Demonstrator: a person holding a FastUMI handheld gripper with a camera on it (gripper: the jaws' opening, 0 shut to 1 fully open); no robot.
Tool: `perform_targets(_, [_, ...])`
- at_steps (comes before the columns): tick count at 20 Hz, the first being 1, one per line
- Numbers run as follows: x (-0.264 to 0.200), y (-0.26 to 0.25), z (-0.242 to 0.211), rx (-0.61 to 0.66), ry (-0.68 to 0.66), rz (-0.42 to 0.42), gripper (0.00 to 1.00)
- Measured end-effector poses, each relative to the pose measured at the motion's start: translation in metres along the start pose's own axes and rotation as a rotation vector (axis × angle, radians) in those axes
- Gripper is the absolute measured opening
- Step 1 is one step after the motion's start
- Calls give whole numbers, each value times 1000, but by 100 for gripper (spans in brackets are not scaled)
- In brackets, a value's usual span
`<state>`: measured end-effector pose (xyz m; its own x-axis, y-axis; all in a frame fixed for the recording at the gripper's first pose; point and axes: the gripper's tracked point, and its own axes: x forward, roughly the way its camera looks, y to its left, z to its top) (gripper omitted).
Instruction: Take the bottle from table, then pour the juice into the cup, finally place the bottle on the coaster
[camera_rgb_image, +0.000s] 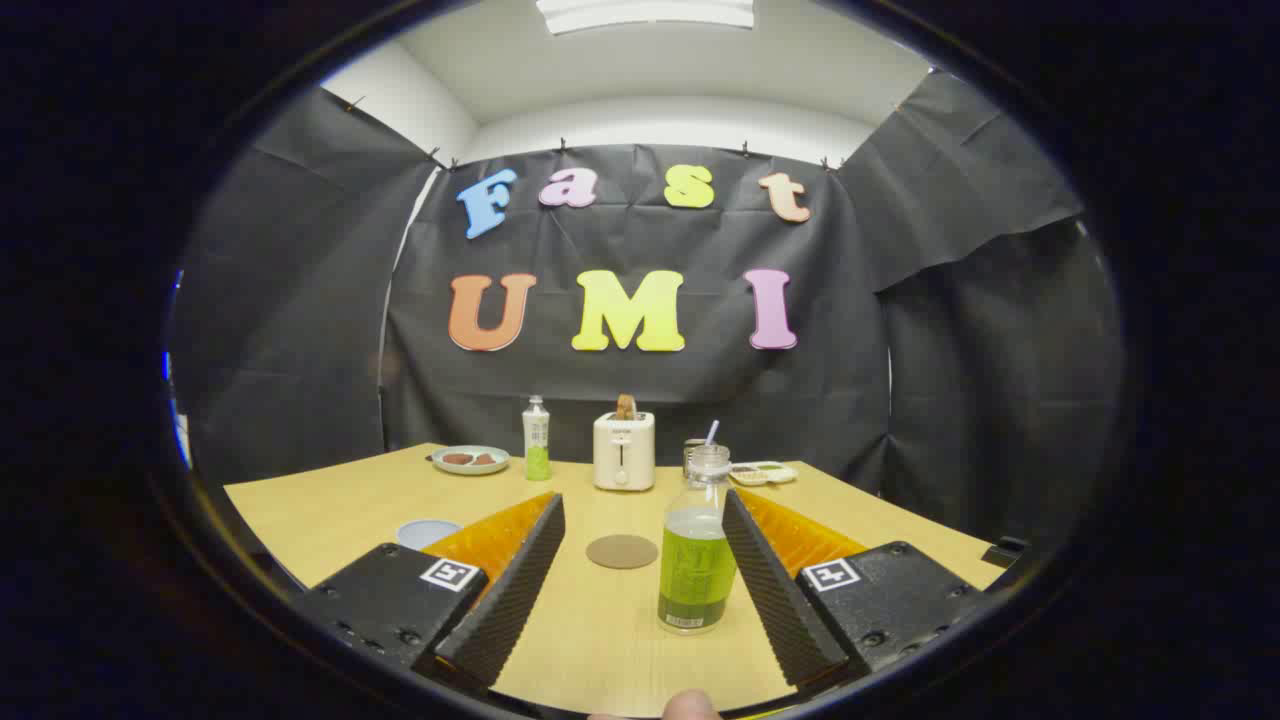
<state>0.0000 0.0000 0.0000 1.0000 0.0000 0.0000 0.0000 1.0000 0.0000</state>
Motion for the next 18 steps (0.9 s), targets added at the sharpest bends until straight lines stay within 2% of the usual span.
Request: perform_targets(18, [3, 0, -7, -8, 12, 8, 100])
